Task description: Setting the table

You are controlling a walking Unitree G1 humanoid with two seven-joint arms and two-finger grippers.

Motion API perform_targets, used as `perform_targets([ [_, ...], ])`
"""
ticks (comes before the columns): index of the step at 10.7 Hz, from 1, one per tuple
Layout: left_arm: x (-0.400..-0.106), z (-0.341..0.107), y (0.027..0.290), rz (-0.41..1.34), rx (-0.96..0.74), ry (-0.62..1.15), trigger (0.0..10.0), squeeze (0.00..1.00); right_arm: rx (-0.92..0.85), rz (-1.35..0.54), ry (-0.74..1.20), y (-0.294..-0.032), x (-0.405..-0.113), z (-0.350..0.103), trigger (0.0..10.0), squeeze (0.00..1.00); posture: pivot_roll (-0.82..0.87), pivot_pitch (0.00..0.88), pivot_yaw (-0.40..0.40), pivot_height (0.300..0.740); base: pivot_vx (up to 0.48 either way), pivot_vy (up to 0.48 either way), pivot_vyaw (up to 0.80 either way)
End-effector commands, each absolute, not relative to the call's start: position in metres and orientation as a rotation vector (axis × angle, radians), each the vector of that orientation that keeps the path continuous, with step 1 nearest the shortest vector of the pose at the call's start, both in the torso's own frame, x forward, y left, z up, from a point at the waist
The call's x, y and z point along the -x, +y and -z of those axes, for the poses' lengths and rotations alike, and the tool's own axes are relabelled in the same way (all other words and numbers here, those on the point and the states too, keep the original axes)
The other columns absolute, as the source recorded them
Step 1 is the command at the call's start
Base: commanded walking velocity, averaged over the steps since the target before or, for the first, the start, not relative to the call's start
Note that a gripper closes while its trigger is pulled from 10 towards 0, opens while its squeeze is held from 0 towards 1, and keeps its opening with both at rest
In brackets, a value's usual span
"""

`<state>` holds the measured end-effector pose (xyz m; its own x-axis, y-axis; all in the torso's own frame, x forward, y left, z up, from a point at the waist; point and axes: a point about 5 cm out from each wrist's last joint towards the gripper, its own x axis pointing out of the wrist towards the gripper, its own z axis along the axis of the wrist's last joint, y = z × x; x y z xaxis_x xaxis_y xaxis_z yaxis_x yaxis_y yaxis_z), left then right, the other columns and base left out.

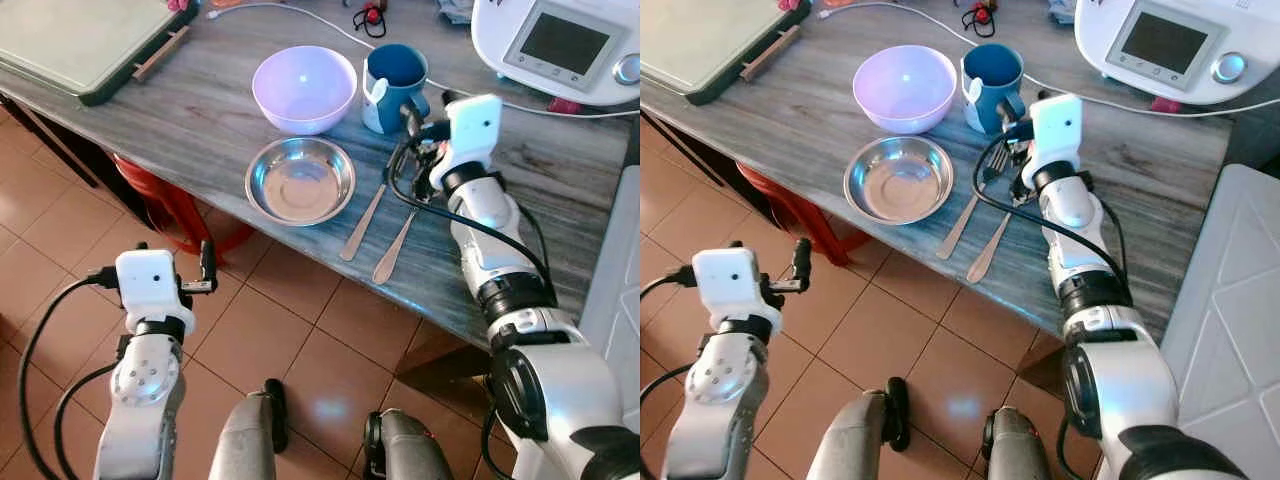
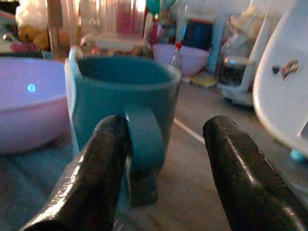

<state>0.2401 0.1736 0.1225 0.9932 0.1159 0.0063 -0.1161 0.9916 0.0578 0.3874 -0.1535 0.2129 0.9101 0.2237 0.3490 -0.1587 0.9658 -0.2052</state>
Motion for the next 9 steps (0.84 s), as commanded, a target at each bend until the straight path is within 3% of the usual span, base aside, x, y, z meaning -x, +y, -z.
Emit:
perform_targets([
  [1,-0.239,-0.119,0.176,-0.131,-0.061,0.003,10.0,0.0,0.159,-0.19,-0.397,-0.155,-0.385,-0.216,10.0,1.0,0.06,0.207,0.04,0.74,0.0,0.0,0.0],
  [3,-0.244,-0.118,0.175,-0.121,-0.055,-0.003,10.0,0.0,0.153,-0.189,-0.438,-0.156,-0.376,-0.222,10.0,0.91,0.04,0.174,0.039,0.74,0.0,0.0,0.0],
  [4,-0.247,-0.116,0.174,-0.117,-0.052,-0.005,10.0,0.0,0.161,-0.178,-0.449,-0.158,-0.367,-0.221,10.0,0.36,0.02,0.149,0.042,0.74,0.0,0.0,0.0],
  [5,-0.249,-0.114,0.175,-0.118,-0.043,-0.004,10.0,0.0,0.155,-0.151,-0.442,-0.162,-0.358,-0.217,10.0,0.0,0.01,0.129,0.044,0.74,0.0,0.0,0.0],
  [9,-0.256,-0.103,0.176,-0.126,0.003,0.018,10.0,0.0,0.12,-0.045,-0.326,-0.167,-0.309,-0.175,10.0,0.0,-0.01,0.036,0.051,0.74,0.0,0.0,0.0],
])
